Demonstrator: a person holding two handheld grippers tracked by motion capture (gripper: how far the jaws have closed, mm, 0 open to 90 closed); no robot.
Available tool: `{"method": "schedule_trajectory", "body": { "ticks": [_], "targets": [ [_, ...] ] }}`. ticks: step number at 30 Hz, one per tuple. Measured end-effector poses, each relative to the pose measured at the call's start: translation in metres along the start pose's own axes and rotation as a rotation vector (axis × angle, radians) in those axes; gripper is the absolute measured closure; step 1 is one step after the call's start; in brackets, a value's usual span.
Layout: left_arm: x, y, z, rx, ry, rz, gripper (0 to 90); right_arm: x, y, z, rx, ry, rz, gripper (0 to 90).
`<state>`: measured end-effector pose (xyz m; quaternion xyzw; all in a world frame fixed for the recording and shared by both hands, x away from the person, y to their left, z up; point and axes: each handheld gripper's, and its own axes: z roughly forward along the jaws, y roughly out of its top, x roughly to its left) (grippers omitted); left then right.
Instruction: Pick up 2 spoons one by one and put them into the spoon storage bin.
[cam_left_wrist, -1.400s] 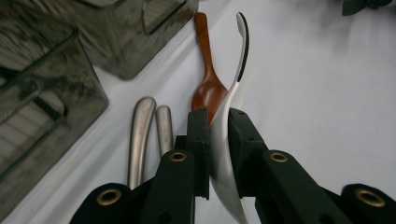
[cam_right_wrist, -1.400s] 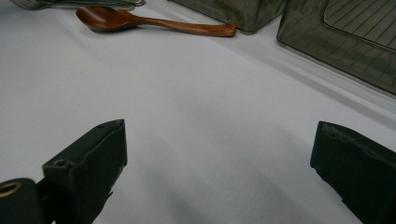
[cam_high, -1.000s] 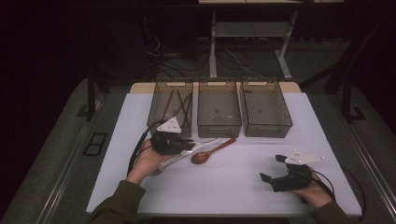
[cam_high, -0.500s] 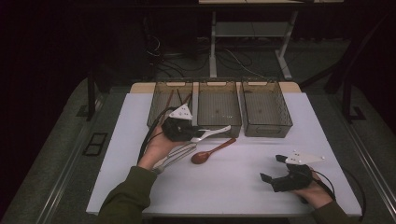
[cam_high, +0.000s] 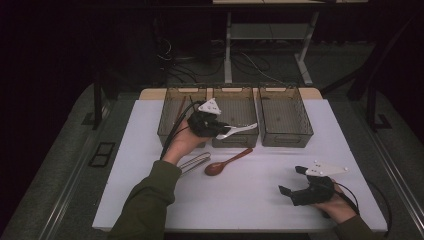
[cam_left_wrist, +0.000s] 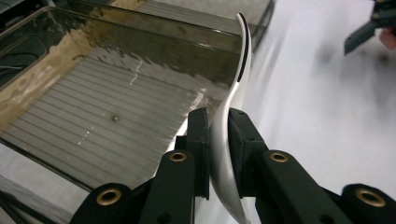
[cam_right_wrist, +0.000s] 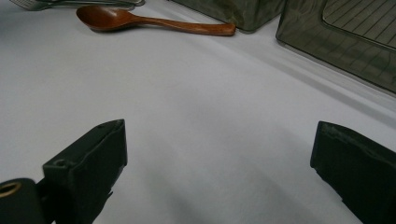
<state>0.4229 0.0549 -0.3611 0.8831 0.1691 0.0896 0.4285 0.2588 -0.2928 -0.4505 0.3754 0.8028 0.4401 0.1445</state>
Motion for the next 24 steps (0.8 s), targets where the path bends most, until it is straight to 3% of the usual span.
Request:
{"method": "schedule_trajectory", "body": {
  "ticks": [11,12,19,24],
  "targets": [
    [0.023,0.004,0.02,0.024,0.035,-0.025,79.1,0.0,0.0,0.0,0.002,0.005,-0.001,3.8],
    [0.026,0.004,0.021,0.039,0.033,-0.011,79.1,0.0,0.0,0.0,0.002,0.005,0.0,3.8],
    [0.029,-0.001,0.034,0.058,0.044,-0.051,79.0,0.0,0.0,0.0,0.002,0.005,-0.001,3.8],
    [0.031,-0.002,0.037,0.079,0.032,-0.044,78.7,0.001,0.0,0.0,0.001,0.007,-0.005,3.8]
  ]
}}
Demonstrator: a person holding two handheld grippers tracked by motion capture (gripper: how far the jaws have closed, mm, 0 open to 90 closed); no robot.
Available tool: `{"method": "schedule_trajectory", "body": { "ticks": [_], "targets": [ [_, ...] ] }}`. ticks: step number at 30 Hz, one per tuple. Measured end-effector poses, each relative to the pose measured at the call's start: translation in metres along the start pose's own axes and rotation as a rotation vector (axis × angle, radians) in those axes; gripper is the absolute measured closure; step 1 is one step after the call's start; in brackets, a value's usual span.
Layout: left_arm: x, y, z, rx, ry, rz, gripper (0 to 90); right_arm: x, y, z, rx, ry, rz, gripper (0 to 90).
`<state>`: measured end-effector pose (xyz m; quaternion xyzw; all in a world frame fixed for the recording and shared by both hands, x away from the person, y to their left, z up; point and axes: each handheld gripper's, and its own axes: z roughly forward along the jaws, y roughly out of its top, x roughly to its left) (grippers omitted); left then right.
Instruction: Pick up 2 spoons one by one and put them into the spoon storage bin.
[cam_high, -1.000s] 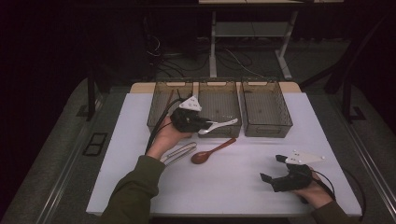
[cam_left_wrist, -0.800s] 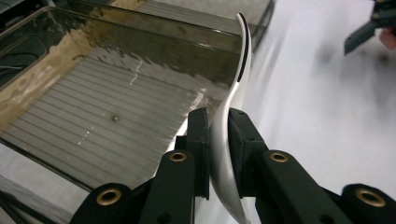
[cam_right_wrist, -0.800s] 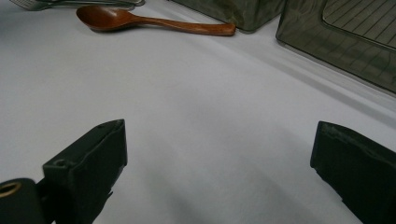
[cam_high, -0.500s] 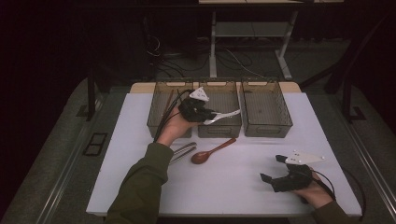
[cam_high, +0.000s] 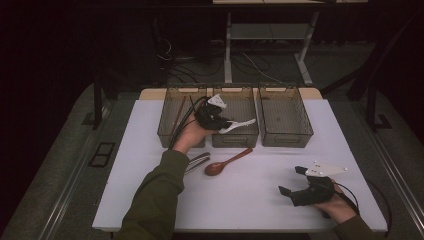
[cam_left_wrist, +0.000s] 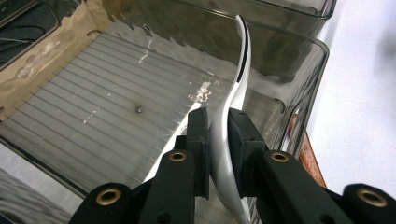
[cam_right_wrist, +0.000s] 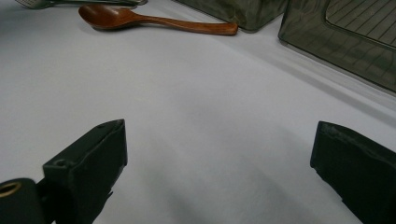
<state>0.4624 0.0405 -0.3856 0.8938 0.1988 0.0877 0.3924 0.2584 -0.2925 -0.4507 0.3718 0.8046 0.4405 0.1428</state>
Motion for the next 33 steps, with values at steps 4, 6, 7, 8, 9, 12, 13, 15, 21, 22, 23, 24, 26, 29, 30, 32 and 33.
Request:
{"method": "schedule_trajectory", "body": {
  "ticks": [4,6,7,8,9,12,13,15,21,22,23,24,26,29,30,32,33],
  "targets": [
    [0.001,-0.001,0.002,0.005,0.0,-0.012,75.3,0.0,0.0,0.0,0.0,0.002,0.0,3.8],
    [0.001,-0.001,0.002,-0.01,-0.005,-0.024,71.3,0.0,0.0,0.0,-0.001,0.002,-0.002,3.8],
    [0.0,-0.001,0.001,-0.028,0.0,-0.033,69.6,0.0,0.0,0.0,-0.001,0.002,-0.002,3.8],
    [0.001,0.0,0.0,-0.025,0.001,-0.023,68.0,0.0,0.0,0.0,0.0,-0.001,-0.002,3.8],
    [0.0,0.001,-0.001,-0.038,0.001,-0.032,67.0,0.0,0.0,0.0,0.0,-0.001,0.0,3.8],
    [-0.001,0.002,-0.004,-0.041,-0.004,-0.02,63.6,0.0,0.0,0.0,-0.001,0.0,-0.001,3.8],
    [-0.001,0.003,-0.004,-0.05,-0.009,-0.028,63.0,0.0,0.0,0.0,-0.002,0.001,-0.003,3.8],
    [-0.002,0.003,-0.006,-0.059,-0.011,-0.038,61.0,0.0,0.0,0.0,-0.002,0.001,-0.003,3.8],
    [-0.006,0.004,-0.015,-0.086,-0.032,-0.068,52.7,0.0,0.0,0.0,-0.003,0.001,-0.004,3.8],
    [-0.008,0.004,-0.018,-0.096,-0.032,-0.071,51.3,0.0,0.0,0.0,-0.004,0.0,-0.004,3.8],
    [-0.009,0.004,-0.021,-0.106,-0.032,-0.08,50.0,0.0,0.0,0.0,-0.003,0.0,-0.004,3.8],
    [-0.01,0.004,-0.023,-0.117,-0.038,-0.096,48.9,0.0,0.0,0.0,-0.003,0.0,-0.004,3.8],
    [-0.012,0.003,-0.029,-0.126,-0.04,-0.103,46.6,0.0,0.0,0.0,-0.002,0.0,-0.005,3.8],
    [-0.016,0.0,-0.038,-0.134,-0.042,-0.114,43.3,0.0,0.0,0.0,-0.002,0.001,-0.007,3.8],
    [-0.018,-0.002,-0.041,-0.132,-0.037,-0.118,41.9,0.001,0.0,0.0,-0.002,0.002,-0.008,3.8],
    [-0.02,-0.005,-0.046,-0.129,-0.026,-0.118,38.7,0.0,0.0,0.0,-0.001,0.003,-0.012,3.8],
    [-0.022,-0.008,-0.048,-0.132,-0.024,-0.12,37.7,0.0,0.0,0.0,-0.002,0.002,-0.008,3.8]
  ]
}}
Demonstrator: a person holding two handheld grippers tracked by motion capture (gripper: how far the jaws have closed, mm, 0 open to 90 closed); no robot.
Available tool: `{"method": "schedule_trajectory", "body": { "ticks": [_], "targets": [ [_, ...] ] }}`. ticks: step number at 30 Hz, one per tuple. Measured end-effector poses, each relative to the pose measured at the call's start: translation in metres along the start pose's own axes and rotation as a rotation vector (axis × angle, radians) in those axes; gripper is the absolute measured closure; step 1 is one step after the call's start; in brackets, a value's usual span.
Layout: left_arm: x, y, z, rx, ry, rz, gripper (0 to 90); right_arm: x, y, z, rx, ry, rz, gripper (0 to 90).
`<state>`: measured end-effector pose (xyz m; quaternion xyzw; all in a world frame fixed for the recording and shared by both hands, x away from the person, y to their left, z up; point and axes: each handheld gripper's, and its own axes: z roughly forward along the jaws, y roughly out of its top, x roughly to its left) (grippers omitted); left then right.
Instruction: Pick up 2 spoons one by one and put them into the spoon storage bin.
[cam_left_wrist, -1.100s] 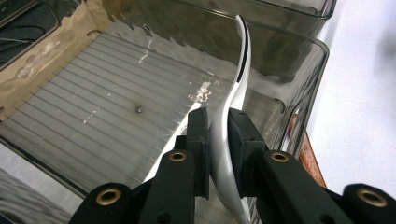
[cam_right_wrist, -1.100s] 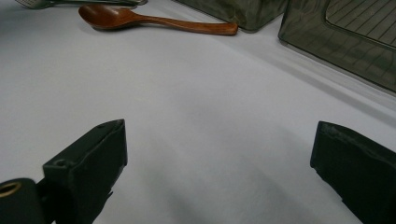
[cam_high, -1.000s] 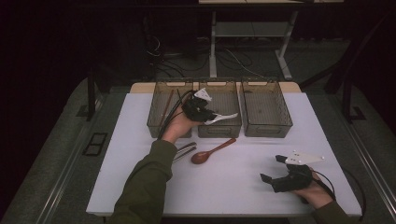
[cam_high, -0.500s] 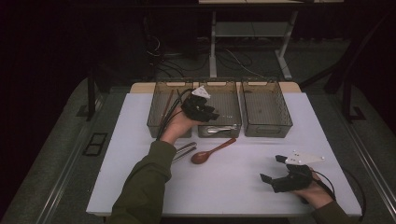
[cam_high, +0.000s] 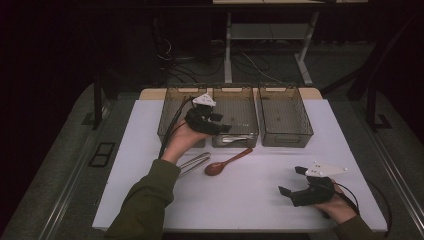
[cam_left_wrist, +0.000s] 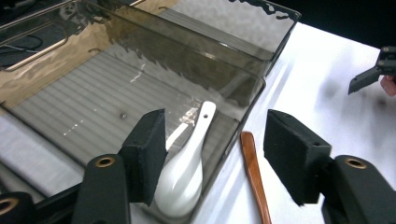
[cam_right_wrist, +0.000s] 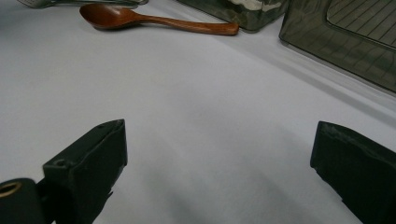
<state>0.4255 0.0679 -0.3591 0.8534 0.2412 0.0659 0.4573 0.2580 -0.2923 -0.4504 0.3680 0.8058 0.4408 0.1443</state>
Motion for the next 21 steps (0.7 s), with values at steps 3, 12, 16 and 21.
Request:
{"method": "schedule_trajectory", "body": {
  "ticks": [3,12,16,21],
  "targets": [
    [-0.003,-0.008,-0.005,-0.003,0.0,-0.016,34.8,0.0,0.0,0.0,0.002,0.0,0.0,3.8],
    [-0.015,-0.034,-0.018,0.021,0.022,-0.038,24.0,0.0,0.0,0.0,0.005,0.004,-0.001,3.8],
    [-0.021,-0.042,-0.023,0.017,0.025,-0.047,20.2,0.0,0.0,-0.001,0.002,0.003,-0.001,3.8],
    [-0.029,-0.051,-0.028,0.006,0.034,-0.038,16.2,0.0,0.0,-0.001,0.002,0.003,0.001,3.8]
  ]
}}
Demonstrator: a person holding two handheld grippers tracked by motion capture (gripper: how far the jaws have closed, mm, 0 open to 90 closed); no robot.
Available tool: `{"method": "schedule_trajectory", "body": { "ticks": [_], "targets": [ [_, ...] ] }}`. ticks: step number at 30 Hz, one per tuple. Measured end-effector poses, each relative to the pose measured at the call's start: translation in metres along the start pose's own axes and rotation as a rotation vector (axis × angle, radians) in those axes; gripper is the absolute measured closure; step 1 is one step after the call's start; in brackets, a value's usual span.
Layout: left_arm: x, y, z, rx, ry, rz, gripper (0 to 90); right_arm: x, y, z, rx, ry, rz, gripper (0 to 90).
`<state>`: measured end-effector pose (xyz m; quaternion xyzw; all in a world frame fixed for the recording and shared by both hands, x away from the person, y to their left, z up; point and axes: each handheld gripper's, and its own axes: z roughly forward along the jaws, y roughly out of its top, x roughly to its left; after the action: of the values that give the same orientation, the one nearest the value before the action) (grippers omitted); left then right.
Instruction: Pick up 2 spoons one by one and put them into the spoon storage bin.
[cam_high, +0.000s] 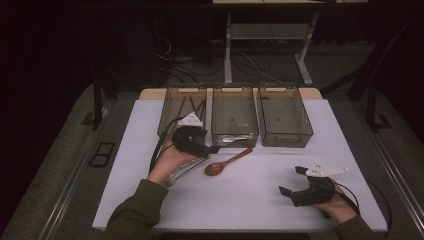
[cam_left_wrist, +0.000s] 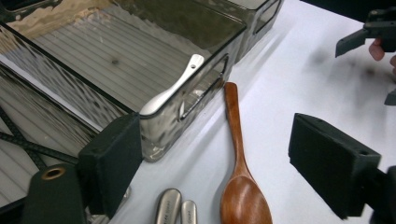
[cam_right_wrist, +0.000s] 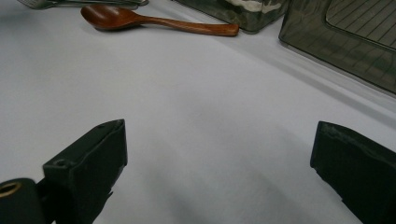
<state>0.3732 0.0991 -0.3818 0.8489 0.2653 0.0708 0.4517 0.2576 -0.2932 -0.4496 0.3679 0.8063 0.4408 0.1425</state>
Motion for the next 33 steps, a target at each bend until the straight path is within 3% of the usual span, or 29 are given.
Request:
{"method": "schedule_trajectory", "body": {
  "ticks": [17,22,33],
  "targets": [
    [-0.023,-0.038,-0.003,-0.022,0.012,-0.011,0.0,0.001,0.001,0.001,-0.002,0.0,-0.005,3.8],
    [-0.031,-0.047,0.002,0.026,0.003,0.01,0.0,0.002,0.001,0.001,-0.005,0.006,-0.007,3.8],
    [-0.031,-0.055,0.014,0.078,0.016,0.01,4.0,0.002,0.001,0.0,-0.007,0.007,-0.007,3.8]
  ]
}}
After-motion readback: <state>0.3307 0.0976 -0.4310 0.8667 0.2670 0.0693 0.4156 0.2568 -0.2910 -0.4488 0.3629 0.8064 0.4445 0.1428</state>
